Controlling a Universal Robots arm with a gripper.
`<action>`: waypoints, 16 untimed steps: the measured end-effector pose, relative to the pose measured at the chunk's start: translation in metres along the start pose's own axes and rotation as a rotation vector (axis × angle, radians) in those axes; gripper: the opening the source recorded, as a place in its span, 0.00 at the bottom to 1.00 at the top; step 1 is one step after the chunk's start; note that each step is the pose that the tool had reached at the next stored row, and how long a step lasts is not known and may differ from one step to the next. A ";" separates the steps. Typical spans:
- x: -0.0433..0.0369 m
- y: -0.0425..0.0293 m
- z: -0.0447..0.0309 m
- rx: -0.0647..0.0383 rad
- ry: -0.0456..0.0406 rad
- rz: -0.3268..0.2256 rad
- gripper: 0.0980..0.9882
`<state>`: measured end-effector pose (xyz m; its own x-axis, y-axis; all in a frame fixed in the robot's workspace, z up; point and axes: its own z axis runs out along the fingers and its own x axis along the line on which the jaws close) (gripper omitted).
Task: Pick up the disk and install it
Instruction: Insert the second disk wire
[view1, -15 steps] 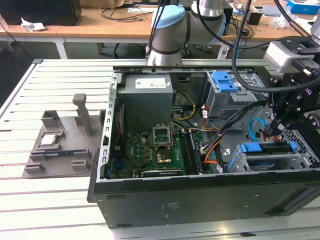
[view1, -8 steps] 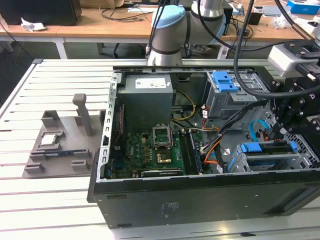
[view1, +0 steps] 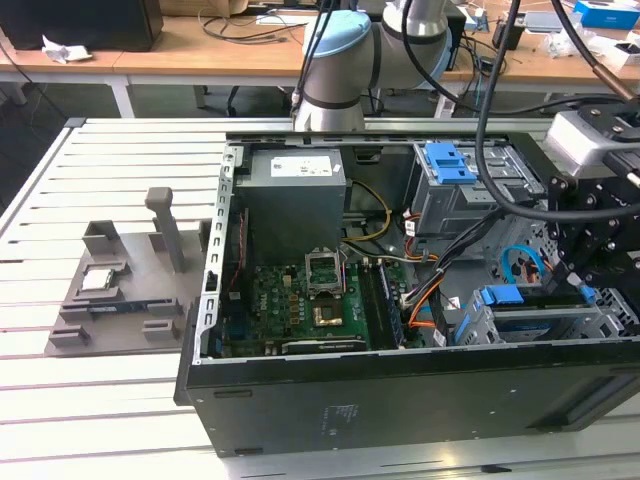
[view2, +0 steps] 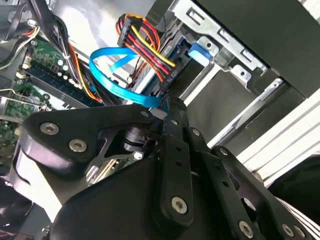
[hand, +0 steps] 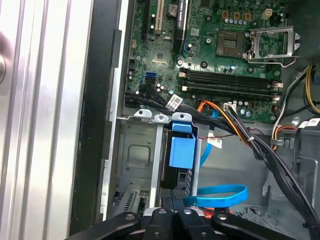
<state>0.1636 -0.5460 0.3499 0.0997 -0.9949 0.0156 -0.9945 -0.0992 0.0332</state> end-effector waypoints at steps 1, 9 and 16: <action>0.0000 -0.0004 0.0003 0.000 0.0001 0.000 0.01; -0.0015 -0.0008 0.0029 0.000 0.0002 0.000 0.01; -0.0089 -0.0014 0.0031 0.000 0.0005 0.000 0.01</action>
<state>0.1640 -0.5371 0.3466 0.0997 -0.9949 0.0161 -0.9945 -0.0992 0.0333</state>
